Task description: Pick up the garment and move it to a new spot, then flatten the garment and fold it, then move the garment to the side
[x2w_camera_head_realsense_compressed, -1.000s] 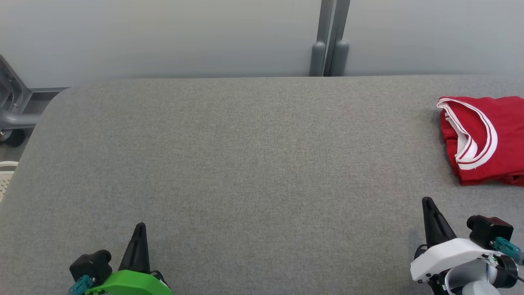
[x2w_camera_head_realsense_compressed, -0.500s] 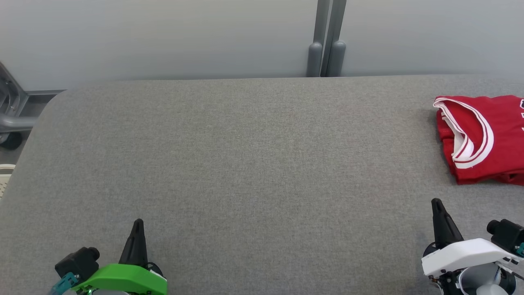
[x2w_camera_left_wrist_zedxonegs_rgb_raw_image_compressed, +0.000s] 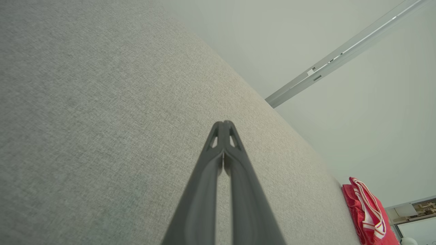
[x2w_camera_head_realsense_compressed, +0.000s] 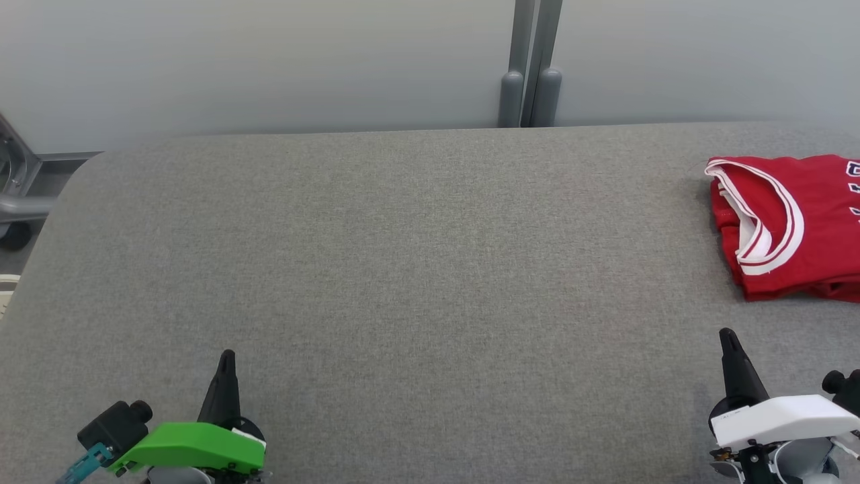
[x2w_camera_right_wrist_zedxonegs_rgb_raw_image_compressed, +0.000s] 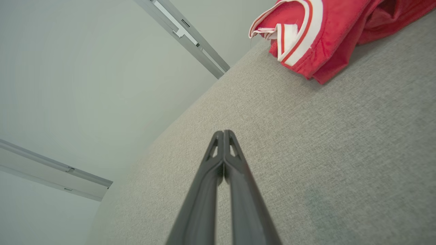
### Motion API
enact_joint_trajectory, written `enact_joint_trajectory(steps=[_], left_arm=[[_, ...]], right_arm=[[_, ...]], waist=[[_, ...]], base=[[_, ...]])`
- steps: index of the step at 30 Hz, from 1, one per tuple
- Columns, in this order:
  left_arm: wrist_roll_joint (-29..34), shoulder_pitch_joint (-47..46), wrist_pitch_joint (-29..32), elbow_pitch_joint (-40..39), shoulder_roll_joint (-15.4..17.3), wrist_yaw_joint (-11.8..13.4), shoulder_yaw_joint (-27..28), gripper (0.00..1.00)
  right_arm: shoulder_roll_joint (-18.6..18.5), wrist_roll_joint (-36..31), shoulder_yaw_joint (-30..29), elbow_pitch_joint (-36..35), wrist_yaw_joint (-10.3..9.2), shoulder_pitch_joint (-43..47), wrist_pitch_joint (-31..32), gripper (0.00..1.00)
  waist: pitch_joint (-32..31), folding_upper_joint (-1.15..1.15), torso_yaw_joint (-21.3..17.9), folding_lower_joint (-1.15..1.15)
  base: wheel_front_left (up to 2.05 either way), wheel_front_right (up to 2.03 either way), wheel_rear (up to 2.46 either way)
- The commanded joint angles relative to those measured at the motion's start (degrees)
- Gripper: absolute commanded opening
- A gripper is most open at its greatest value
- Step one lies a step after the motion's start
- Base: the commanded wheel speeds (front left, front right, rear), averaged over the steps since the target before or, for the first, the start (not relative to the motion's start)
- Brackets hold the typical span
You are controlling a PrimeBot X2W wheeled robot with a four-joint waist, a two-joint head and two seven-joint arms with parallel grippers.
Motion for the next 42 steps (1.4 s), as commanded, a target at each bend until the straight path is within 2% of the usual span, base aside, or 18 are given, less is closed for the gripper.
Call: enact_joint_trajectory(steps=[1,26,42], left_arm=[[-1.7,-1.7,0.3,-0.9,0.1,-0.4,0.4,0.00],[-18.4,-3.1,4.6,-2.1,-0.2,-1.0,0.9,0.00],[-26.1,-3.7,6.6,-2.8,-0.3,-1.4,1.1,0.00]], right_arm=[[-0.4,2.0,-0.3,-1.1,0.00,0.0,0.5,0.00],[-0.6,20.7,-2.2,-3.0,0.00,1.3,3.9,0.00],[-0.6,29.6,-3.1,-3.9,0.00,2.0,5.5,0.00]], waist=[[0.0,0.00,0.0,0.00],[-0.3,0.00,-1.0,0.00],[-0.5,0.00,-1.6,0.00]], base=[[0.00,0.00,0.00],[0.00,0.00,0.00],[0.00,0.00,0.00]])
